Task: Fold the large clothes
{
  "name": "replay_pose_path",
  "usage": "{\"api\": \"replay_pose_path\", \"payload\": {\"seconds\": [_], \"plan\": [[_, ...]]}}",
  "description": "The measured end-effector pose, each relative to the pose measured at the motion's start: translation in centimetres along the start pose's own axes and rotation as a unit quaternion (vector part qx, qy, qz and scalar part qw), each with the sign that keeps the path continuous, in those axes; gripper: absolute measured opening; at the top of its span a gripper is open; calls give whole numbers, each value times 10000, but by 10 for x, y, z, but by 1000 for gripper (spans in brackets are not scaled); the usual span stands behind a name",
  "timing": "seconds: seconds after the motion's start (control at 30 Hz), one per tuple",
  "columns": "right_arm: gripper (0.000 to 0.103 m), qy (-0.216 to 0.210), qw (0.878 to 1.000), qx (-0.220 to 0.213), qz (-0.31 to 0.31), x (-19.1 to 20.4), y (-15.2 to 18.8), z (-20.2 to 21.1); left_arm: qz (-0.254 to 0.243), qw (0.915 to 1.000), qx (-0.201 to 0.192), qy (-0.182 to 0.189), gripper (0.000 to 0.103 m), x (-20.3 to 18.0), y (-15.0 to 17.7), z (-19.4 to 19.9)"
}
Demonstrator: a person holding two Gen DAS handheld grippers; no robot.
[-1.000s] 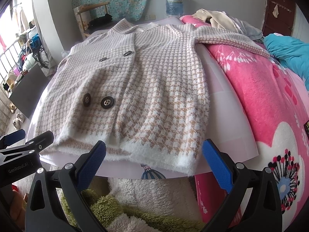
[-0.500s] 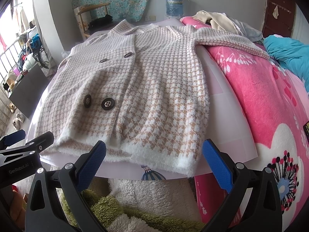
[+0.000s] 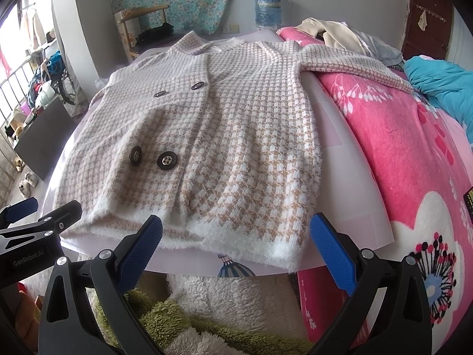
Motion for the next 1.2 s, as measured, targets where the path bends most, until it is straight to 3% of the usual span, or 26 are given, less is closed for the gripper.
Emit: {"api": "replay_pose_path", "payload": {"seconds": [1.2], "plan": [[98,138,9997,203,13,-6,4,-15,39,9999,122,24,95,14,-3,-16]]}}
Point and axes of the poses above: each gripper's, at about its wrist camera, not at the fingertips, and z roughly against the way its jaws point, x to its left, y to its underside, the point moved 10 cm from there along -z, roughly the way its jaws point, and after that the axes turned 15 degrees about z, right-handed, at the moved point
